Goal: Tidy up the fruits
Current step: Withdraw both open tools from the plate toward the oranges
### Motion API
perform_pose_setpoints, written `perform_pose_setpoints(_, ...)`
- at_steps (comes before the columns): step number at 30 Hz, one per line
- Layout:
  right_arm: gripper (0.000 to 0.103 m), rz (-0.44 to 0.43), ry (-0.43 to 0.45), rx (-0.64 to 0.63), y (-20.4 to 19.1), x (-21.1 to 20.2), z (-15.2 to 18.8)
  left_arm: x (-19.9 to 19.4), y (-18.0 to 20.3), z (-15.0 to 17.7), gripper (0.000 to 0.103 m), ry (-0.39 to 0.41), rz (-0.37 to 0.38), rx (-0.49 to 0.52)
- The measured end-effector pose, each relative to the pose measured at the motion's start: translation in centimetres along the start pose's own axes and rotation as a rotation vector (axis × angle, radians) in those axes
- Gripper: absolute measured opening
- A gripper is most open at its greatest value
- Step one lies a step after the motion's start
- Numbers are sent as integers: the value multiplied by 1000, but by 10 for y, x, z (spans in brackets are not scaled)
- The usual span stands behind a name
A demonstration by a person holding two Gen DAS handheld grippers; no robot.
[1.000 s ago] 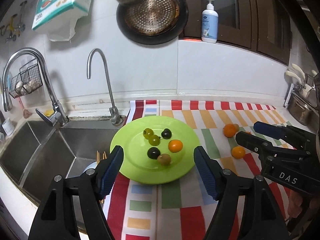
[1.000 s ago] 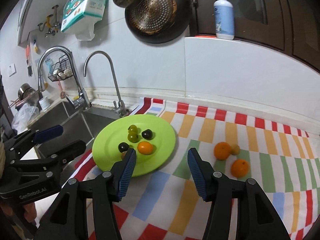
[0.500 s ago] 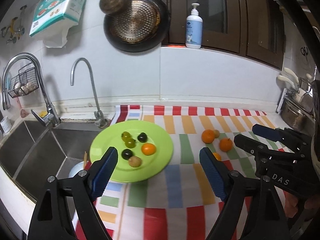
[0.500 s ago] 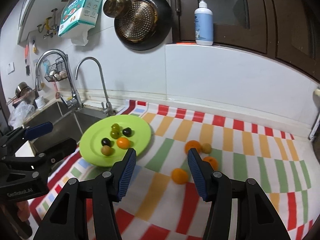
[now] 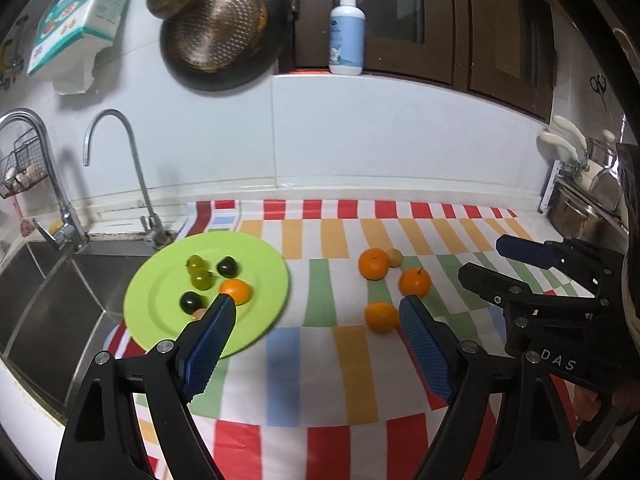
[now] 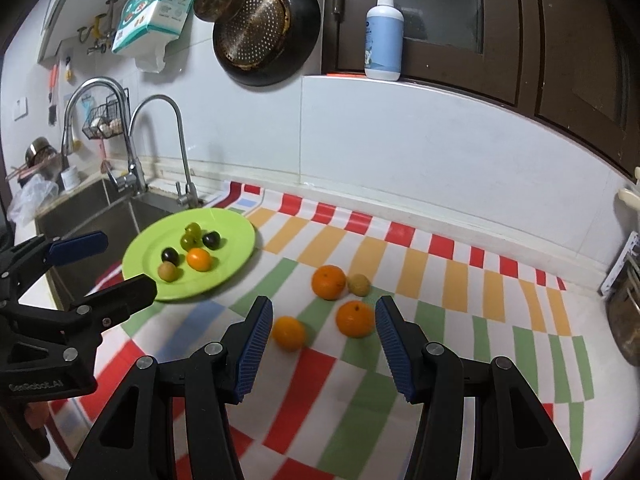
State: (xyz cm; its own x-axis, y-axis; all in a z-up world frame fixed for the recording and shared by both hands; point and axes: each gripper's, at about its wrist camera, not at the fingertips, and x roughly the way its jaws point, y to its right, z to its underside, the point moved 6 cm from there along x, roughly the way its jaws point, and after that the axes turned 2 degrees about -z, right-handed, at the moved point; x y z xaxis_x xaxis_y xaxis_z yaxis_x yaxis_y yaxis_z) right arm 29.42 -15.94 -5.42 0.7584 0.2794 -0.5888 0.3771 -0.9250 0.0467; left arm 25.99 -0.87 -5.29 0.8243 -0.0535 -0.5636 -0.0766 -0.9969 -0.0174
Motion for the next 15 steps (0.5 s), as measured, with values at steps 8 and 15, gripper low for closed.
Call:
perform_pose_setpoints(8,55,-20,-25,-62,15,17,6,28,23,6,84,-35,14,66)
perform_pose_setpoints(15,55,-33,-64,-123,25,41,15,57,36,13,83,-89,49,104)
